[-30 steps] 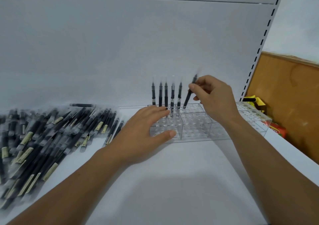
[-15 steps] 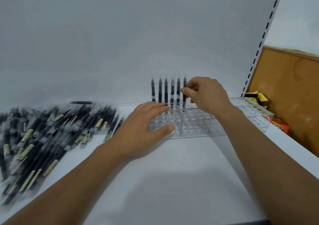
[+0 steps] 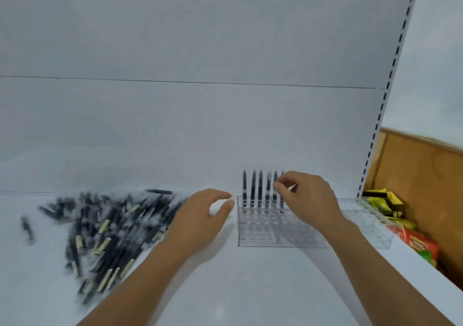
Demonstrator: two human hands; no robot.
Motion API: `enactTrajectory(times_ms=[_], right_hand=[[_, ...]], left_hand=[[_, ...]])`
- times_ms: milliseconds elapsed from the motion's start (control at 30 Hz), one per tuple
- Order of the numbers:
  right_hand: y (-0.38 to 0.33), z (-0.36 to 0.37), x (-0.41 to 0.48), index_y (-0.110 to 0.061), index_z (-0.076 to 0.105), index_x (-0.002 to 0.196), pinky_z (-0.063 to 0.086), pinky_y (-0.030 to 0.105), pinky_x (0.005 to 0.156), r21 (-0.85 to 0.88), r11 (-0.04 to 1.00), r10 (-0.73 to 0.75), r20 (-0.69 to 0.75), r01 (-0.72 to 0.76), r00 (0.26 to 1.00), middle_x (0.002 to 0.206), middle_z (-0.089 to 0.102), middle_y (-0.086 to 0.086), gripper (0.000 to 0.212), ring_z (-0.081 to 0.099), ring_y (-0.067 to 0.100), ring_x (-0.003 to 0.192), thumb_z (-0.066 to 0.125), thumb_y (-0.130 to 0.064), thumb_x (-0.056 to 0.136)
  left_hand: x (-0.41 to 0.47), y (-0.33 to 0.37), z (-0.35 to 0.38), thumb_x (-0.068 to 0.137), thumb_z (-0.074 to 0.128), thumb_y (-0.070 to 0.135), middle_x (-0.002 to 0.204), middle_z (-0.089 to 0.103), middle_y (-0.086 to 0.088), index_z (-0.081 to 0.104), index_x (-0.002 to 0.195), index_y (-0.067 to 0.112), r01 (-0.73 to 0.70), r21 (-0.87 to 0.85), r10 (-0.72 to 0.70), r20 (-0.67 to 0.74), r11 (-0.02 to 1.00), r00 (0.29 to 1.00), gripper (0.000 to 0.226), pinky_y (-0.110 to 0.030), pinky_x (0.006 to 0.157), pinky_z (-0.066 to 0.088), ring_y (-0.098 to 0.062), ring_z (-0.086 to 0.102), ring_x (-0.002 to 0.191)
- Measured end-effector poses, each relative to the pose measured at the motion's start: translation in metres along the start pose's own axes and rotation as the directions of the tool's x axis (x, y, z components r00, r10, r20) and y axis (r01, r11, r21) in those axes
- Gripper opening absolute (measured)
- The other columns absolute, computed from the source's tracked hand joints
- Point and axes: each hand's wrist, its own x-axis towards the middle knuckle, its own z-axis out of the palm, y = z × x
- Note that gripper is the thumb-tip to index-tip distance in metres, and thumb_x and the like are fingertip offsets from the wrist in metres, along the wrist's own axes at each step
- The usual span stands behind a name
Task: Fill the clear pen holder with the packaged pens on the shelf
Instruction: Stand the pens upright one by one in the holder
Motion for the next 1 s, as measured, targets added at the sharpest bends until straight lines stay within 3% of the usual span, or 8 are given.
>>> enactTrajectory(times_ms=[67,200,333,467,600,700,867,1000], right_hand=[[-0.028,0.001,-0.007,-0.032,0.071,0.096,0.043,0.02,0.067,0.015,0.996,-0.089,0.063,0.088,0.994,0.084,0.065,-0.018,0.014,0.063,0.007,0.082,0.058,-0.037,0.094],[-0.092,0.024,-0.024,-0.027,0.068,0.109,0.048,0.027,0.084,0.018,0.955,-0.292,0.214,0.295,0.932,0.108,0.07,-0.008,0.023,0.063,0.016,0.1,0.05,-0.034,0.097],[-0.132,0.069,-0.036,-0.014,0.061,0.108,0.04,0.032,0.074,-0.17,0.91,-0.269,0.449,0.377,0.852,0.113,0.064,0.011,0.02,0.059,0.032,0.104,0.05,-0.023,0.096],[-0.132,0.098,-0.038,-0.011,0.062,0.108,0.036,0.032,0.072,-0.232,0.919,-0.187,0.456,0.319,0.87,0.109,0.062,0.011,0.019,0.057,0.029,0.1,0.051,-0.018,0.095],[-0.124,0.106,-0.036,-0.009,0.063,0.094,0.038,0.031,0.066,-0.142,0.954,-0.18,0.433,0.264,0.883,0.09,0.06,0.008,0.011,0.054,0.025,0.082,0.053,-0.013,0.09],[-0.118,0.106,-0.031,-0.012,0.06,0.084,0.038,0.028,0.058,-0.03,0.985,-0.14,0.425,0.169,0.894,0.08,0.057,0.001,0.005,0.055,0.021,0.074,0.062,-0.014,0.087],[-0.122,0.103,-0.029,-0.015,0.053,0.1,0.041,0.031,0.068,-0.018,0.997,-0.058,0.468,0.075,0.882,0.101,0.048,0.005,0.023,0.055,0.026,0.089,0.068,-0.023,0.085],[-0.118,0.1,-0.029,-0.017,0.045,0.094,0.034,0.029,0.058,-0.055,0.996,-0.035,0.48,0.07,0.877,0.075,0.043,-0.005,0.022,0.048,0.021,0.081,0.063,-0.028,0.087]], left_hand=[[-0.004,-0.011,-0.026,0.096,0.05,0.041,0.114,0.064,0.018,0.067,0.111,0.031,0.035,0.141,-0.035,-0.001,0.989,0.999,0.025,-0.026,0.092,0.043,-0.007,0.057,0.109],[-0.017,-0.048,-0.064,0.094,0.045,0.045,0.095,0.065,0.003,0.067,0.096,0.019,0.025,0.48,-0.121,0.169,0.877,0.978,0.034,-0.032,0.076,0.047,-0.02,0.058,0.09],[-0.03,-0.069,-0.082,0.097,0.048,0.044,0.126,0.061,0.003,0.06,0.127,0.023,0.116,0.559,-0.222,0.125,0.821,0.967,0.039,-0.035,0.095,0.046,-0.018,0.055,0.114],[-0.038,-0.075,-0.08,0.095,0.05,0.047,0.132,0.057,0.002,0.057,0.13,0.022,0.122,0.52,-0.226,0.142,0.846,0.964,0.044,-0.037,0.1,0.045,-0.018,0.052,0.119],[-0.039,-0.081,-0.076,0.094,0.05,0.047,0.129,0.058,0.003,0.057,0.132,0.022,0.108,0.521,-0.199,0.122,0.846,0.972,0.046,-0.037,0.1,0.044,-0.018,0.051,0.12],[-0.033,-0.082,-0.075,0.093,0.052,0.046,0.109,0.065,0.002,0.065,0.12,0.021,0.124,0.481,-0.178,0.068,0.868,0.982,0.04,-0.036,0.09,0.049,-0.019,0.058,0.105],[0.0,-0.075,-0.076,0.088,0.056,0.053,0.094,0.07,-0.005,0.068,0.097,0.02,0.208,0.549,-0.315,0.107,0.809,0.943,0.037,-0.032,0.077,0.055,-0.02,0.064,0.083],[0.03,-0.071,-0.07,0.084,0.063,0.052,0.069,0.063,-0.003,0.067,0.079,0.01,0.248,0.606,-0.439,0.188,0.756,0.878,0.043,-0.026,0.061,0.045,-0.018,0.058,0.063]])
